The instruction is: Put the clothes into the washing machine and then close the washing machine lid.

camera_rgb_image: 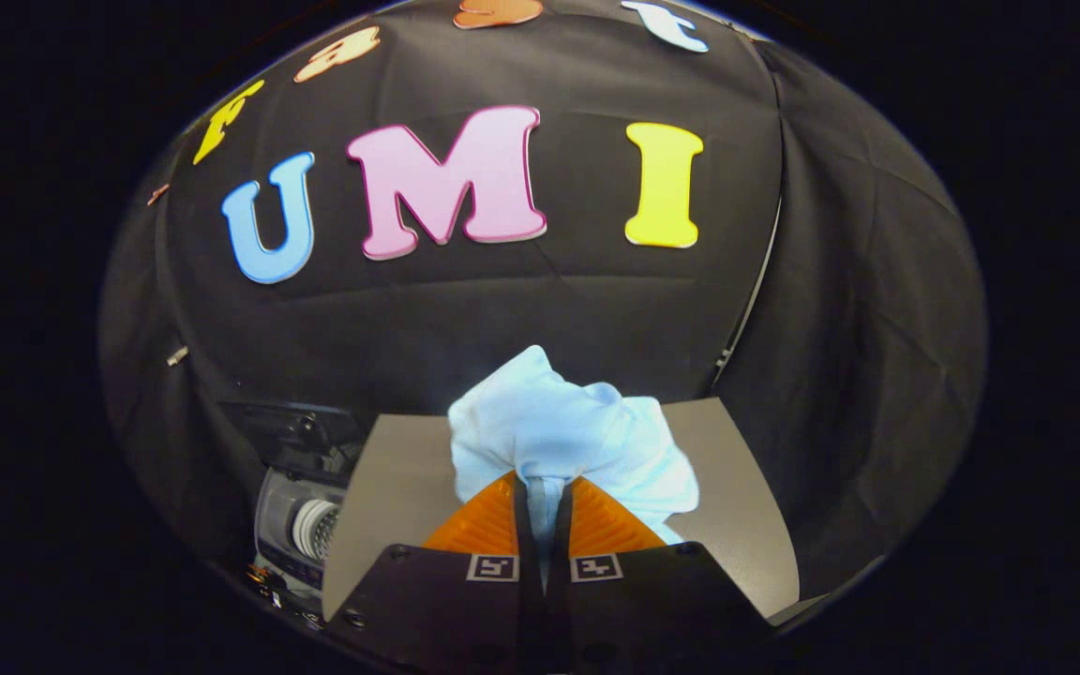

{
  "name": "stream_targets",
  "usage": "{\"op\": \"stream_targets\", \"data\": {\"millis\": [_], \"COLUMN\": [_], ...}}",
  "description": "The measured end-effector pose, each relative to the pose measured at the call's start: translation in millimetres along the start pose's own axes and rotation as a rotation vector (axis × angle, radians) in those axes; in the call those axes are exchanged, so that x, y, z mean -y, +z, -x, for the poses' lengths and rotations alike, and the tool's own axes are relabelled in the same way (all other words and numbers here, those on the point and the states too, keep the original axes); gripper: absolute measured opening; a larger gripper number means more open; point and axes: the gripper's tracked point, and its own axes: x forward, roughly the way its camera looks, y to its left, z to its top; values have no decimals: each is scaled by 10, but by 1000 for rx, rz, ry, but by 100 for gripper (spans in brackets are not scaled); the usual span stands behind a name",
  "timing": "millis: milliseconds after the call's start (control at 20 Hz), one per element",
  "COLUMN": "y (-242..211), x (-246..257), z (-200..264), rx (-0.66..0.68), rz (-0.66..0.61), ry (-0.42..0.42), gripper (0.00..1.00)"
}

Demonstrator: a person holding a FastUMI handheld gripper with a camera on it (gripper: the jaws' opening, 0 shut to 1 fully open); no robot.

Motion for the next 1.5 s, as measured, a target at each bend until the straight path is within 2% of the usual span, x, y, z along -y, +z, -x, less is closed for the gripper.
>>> {"op": "stream_targets", "data": {"millis": [400,700,850,1100,1500], "y": [726,986,906,654,-43], "x": [-660,-1608,-2270,-3070,-3898], "z": [835,1079,1157,1081,717], "rx": [175,262,262,243,164], "rz": [5,106,153,205,283], "ry": [139,268,375,520,680], "gripper": [5,5,5,5,5]}}
